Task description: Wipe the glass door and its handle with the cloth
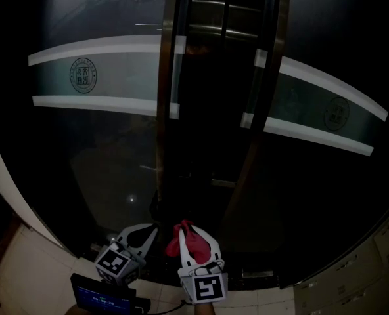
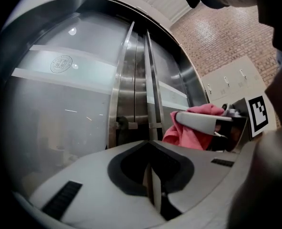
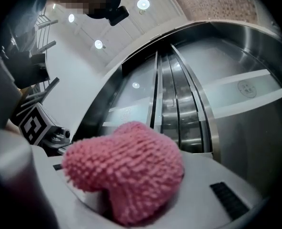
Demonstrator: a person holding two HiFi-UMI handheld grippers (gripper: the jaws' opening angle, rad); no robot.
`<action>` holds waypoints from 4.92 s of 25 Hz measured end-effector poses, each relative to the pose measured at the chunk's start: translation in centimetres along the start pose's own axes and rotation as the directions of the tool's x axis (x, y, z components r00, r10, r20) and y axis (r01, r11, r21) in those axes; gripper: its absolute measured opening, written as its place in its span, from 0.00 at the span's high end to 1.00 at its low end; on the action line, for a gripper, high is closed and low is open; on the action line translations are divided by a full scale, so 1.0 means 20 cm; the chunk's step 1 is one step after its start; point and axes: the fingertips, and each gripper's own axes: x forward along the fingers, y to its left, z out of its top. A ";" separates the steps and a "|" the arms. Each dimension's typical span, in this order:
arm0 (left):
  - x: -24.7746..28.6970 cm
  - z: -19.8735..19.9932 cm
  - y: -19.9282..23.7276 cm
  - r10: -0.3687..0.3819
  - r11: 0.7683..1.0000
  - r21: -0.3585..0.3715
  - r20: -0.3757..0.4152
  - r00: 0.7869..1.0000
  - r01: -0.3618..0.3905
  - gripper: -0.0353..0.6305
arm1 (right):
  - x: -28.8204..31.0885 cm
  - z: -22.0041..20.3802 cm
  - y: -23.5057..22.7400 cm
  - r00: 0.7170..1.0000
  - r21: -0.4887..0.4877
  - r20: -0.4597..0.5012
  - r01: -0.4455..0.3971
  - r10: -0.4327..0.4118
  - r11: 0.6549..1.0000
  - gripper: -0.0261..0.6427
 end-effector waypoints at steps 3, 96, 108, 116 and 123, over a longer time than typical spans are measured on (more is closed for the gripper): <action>0.02 0.01 -0.02 -0.009 1.000 0.017 -0.008 1.000 0.009 0.93 | -0.01 -0.02 -0.02 1.000 0.008 -0.011 0.014 -0.014 1.000 0.89; -0.18 0.00 -0.42 -0.096 0.995 -0.030 -0.009 0.995 0.095 0.93 | -0.37 -0.02 0.13 0.993 0.051 -0.092 0.073 -0.068 0.996 0.89; -0.20 0.02 -0.45 -0.082 0.996 -0.033 0.000 0.997 0.082 0.93 | -0.38 0.03 0.15 0.996 0.070 -0.079 0.047 -0.041 0.996 0.89; -0.21 0.02 -0.43 -0.074 0.997 -0.032 0.006 0.997 0.075 0.93 | -0.36 0.03 0.18 0.997 0.061 -0.074 0.016 -0.011 0.998 0.89; -0.21 0.03 -0.44 -0.078 0.996 -0.032 0.003 0.997 0.078 0.93 | -0.36 0.04 0.18 0.997 0.063 -0.070 0.020 -0.015 0.998 0.89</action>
